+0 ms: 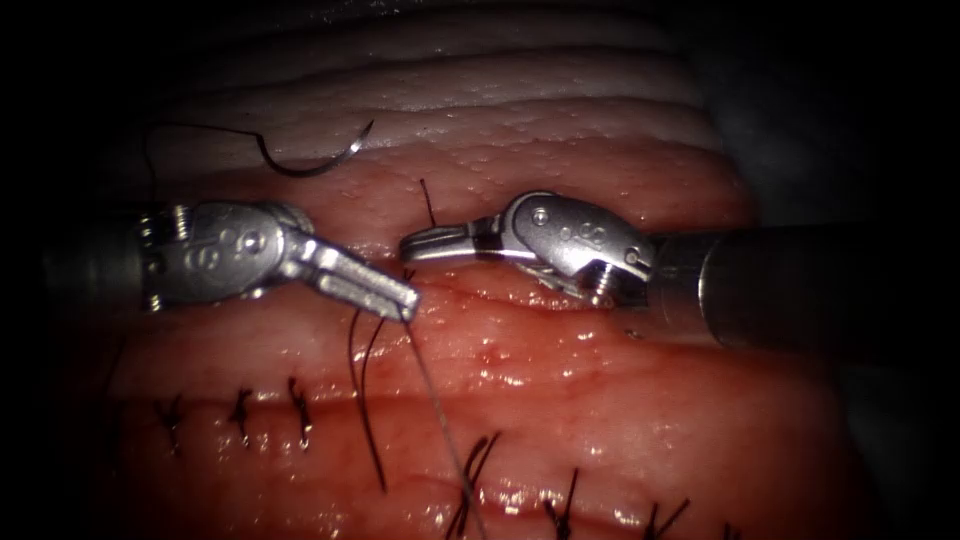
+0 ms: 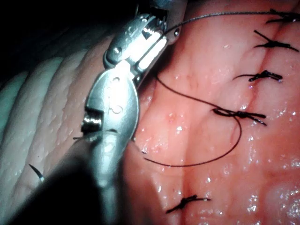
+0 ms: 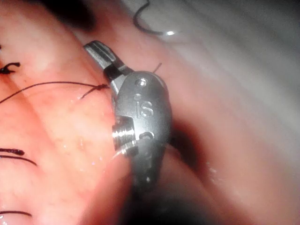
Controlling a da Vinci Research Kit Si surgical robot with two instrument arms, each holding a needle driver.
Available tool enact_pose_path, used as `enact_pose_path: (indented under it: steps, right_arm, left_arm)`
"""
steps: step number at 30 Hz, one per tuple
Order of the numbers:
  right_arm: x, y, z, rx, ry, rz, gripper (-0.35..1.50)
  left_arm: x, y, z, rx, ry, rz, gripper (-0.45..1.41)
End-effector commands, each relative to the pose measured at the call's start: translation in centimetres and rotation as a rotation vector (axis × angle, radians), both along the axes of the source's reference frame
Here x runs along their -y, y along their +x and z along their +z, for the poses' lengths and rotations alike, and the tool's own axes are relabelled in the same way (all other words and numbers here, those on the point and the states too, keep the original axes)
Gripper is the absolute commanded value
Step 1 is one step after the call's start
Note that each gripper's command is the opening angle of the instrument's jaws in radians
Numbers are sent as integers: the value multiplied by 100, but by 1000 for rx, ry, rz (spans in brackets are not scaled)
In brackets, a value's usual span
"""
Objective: Wound Closure
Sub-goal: Loop suture once counter-clockwise around right tool
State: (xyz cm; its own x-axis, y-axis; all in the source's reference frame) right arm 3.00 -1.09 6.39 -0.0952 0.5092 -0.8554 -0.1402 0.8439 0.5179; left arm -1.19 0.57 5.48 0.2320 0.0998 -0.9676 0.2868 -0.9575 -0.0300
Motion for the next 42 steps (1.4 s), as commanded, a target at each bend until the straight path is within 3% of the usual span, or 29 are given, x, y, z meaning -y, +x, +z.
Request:
enact_pose_path:
  steps: [1, 7, 21, 33, 36, 42]
  right_arm:
    - [9, 16, 5, -19, 8, 7, -35]
    - [22, 42, 12, -78, 1, -25, -35]
    - [28, 71, 2, -274, -22, -7, -35]
    - [38, 60, -9, -445, 71, 119, -35]
    - [39, 52, -8, -436, 134, 231, -35]
    - [36, 36, -4, -429, 153, 257, -35]
  left_arm:
    - [-7, -4, 8, 15, 7, -9, -45]
    - [-35, -5, 31, 73, 39, -61, -45]
    - [-60, -10, 79, 56, 34, -89, -45]
    - [-57, 13, 132, 57, 59, -153, -45]
    - [-52, 23, 143, 76, 85, -177, -45]
    - [-39, 42, 148, 143, 114, -200, -45]
